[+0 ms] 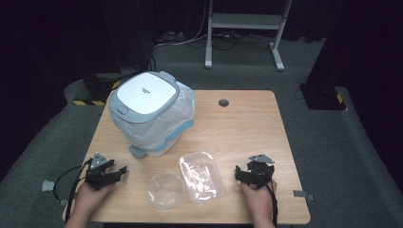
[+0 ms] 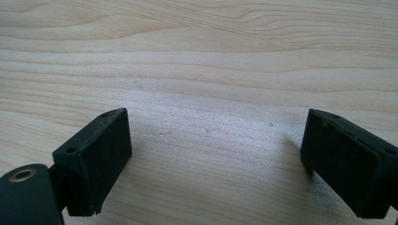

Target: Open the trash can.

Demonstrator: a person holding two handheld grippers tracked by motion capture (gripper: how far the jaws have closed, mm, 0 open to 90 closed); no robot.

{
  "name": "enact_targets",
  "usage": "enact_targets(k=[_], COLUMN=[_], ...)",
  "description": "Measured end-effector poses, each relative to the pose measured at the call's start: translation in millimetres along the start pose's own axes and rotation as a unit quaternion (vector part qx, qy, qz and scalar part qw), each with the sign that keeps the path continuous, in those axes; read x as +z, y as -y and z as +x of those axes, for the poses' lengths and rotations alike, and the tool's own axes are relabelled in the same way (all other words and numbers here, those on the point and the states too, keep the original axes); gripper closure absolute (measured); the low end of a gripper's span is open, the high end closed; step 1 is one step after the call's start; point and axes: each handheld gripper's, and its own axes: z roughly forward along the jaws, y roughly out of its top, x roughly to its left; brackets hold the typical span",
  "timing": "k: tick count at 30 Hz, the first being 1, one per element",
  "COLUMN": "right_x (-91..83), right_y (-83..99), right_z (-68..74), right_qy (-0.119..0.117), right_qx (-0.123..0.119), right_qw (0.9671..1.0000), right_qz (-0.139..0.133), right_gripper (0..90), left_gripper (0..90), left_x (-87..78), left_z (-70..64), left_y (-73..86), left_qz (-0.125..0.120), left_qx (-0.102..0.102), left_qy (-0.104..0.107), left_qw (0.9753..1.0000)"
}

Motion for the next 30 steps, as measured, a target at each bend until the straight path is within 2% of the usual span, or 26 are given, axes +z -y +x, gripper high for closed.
enact_targets(k=[7,14,18,30], right_x=[-1.0,0.7,-0.6,-0.8], right_y=[0.9,-0.8,0.5,0.7], right_z=[0.4,0.5,0.2,-0.2], right_qy=[0.0,-0.007,-0.01,-0.015], right_qx=[0.001,-0.006,-0.008,-0.015], right_qw=[1.0,1.0,0.9999,0.9998], right_qz=[-0.001,0.0,0.0,-0.002], right_gripper=[10.3,9.3,9.5,10.7], left_gripper=[35.2,35.0,35.0,35.1], left_x=[0.7,1.6,2.2,0.8], left_z=[-0.8,1.3,-0.7,-1.6], left_y=[-0.3,-1.2,-1.5,-0.4], left_qz=[-0.002,-0.005,-0.003,-0.002], left_qx=[-0.002,-0.011,-0.005,-0.007], left_qy=[-0.003,0.003,-0.005,-0.009], left_qw=[1.0,0.9999,1.0,0.9999])
